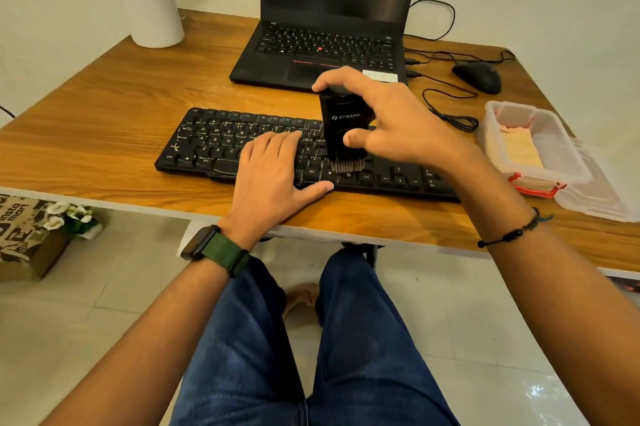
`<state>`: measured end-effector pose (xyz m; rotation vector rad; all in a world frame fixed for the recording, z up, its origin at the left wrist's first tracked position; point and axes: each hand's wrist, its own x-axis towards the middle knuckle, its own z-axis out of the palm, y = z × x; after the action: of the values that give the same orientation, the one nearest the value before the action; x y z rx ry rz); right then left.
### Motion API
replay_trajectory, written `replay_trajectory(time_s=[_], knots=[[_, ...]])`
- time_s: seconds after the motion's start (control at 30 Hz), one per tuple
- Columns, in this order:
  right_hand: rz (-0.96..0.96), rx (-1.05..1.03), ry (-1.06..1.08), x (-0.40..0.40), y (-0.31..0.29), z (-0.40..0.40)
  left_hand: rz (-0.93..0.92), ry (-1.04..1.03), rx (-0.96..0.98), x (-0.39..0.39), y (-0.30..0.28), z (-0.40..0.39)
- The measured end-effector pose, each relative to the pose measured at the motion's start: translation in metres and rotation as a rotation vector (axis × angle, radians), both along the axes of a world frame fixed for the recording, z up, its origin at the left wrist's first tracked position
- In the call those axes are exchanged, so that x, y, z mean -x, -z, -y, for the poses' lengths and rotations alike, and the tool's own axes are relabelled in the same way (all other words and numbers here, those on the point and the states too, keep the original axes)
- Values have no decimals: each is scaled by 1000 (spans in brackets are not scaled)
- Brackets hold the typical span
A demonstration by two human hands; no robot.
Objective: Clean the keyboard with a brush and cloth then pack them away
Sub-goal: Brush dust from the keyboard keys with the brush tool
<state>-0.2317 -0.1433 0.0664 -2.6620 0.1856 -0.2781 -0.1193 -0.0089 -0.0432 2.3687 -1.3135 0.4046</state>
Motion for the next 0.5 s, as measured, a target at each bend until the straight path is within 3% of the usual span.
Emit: replay_trajectory(time_s=[0.13,0.3,0.5], knots=[[1,17,-53,-11,11,-13,-10,-8,-1,1,-1,0],[161,-145,-38,-20,21,-25,-118,-17,79,-1,-1,-1],[59,-103,-32,-10,14,-12,-109,-14,114,3,-3,-3]])
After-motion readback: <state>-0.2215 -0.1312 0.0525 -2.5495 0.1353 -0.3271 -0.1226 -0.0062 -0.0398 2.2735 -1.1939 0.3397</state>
